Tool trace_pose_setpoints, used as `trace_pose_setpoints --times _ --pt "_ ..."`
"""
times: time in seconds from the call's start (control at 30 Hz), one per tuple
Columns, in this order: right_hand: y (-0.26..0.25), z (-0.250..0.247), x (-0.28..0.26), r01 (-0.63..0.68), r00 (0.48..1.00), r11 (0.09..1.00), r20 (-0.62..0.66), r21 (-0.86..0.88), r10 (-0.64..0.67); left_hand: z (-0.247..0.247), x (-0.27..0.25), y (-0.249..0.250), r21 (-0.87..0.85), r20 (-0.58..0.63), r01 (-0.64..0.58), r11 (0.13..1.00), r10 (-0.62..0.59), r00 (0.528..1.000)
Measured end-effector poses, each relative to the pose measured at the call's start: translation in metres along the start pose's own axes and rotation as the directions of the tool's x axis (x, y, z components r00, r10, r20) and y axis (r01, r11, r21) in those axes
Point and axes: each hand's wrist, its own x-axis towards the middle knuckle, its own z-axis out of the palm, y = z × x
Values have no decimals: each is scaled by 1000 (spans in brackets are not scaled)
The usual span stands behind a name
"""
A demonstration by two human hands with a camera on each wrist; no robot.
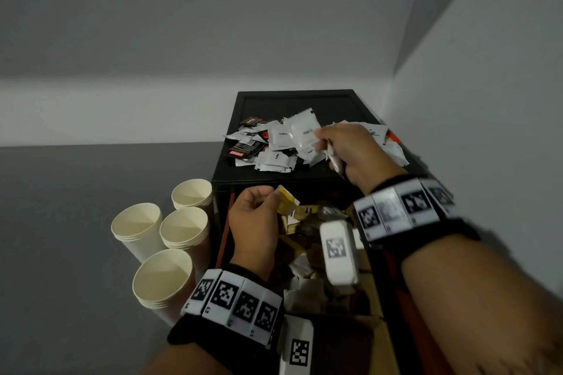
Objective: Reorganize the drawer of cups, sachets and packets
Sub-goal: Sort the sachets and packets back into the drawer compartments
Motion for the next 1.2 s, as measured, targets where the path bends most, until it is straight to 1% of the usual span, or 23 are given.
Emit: trace_pose_setpoints --times 0.07,0.1,0.13,0.2,0.27,0.33,0.4,0.43,0.47,0.5,0.53,0.57,0.6,0.67,0.7,0.73,0.8,0.87,1.0,1.07,1.13,1.2 --pt "-13 8 9 -29 998 1000 50 9 29 -1 0 1 -27 11 14 1000 -14 1000" --pt "-17 11 13 -28 998 999 58 -24 30 -1 0 1 -32 5 21 999 -21 1000" --pt "-18 13 16 -11 998 996 57 -83 16 -1 0 1 -30 -6 20 999 -20 1000" --pt "-15 14 18 67 998 971 37 -228 -60 -2 2 0 0 -26 17 1000 -17 1000" --pt "-7 10 16 92 996 950 15 -299 -91 -4 5 -1 112 -24 47 993 -44 999" --pt "4 2 13 79 997 951 4 -298 -82 -5 7 -6 308 26 114 945 -129 991" --pt "14 -6 11 93 995 959 -12 -266 -100 -4 5 -11 482 123 168 860 -256 959" --pt "18 -10 9 108 992 963 -34 -248 -120 -2 2 -11 513 154 184 839 -301 941" --pt "22 -13 7 126 988 963 -60 -239 -144 -1 0 -11 511 175 186 839 -313 933" --pt "28 -15 6 148 981 960 -85 -236 -173 1 -2 -10 486 186 176 856 -298 936" --pt "34 -15 5 179 973 954 -102 -239 -208 3 -5 -6 433 205 155 888 -264 942" --pt "39 -13 2 214 962 943 -113 -254 -249 4 -9 -2 359 251 142 922 -242 937" --pt "45 -10 -1 252 949 929 -117 -270 -291 5 -13 2 281 321 148 948 -238 917" --pt "55 -1 -7 321 928 911 -105 -258 -357 8 -23 7 153 479 189 970 -240 844" --pt "59 3 -9 347 920 906 -99 -242 -379 9 -27 8 126 525 181 975 -220 822" --pt "62 7 -11 367 913 901 -97 -230 -396 9 -28 8 128 539 147 981 -193 820" --pt "63 11 -12 378 909 902 -98 -210 -404 8 -29 9 146 516 85 986 -149 844" --pt "60 8 -13 387 912 904 -69 -181 -404 6 -27 11 138 488 56 989 -117 865" --pt "53 -4 -20 415 909 891 124 -182 -398 5 -22 10 113 413 18 993 -64 909" --pt "53 -11 -22 410 908 887 190 -214 -374 5 -20 10 96 385 27 995 -63 921" --pt "53 -16 -23 398 914 877 203 -268 -352 5 -20 9 93 373 28 995 -60 926" --pt "50 -21 -23 392 914 877 228 -278 -336 5 -19 6 94 363 28 995 -60 930"
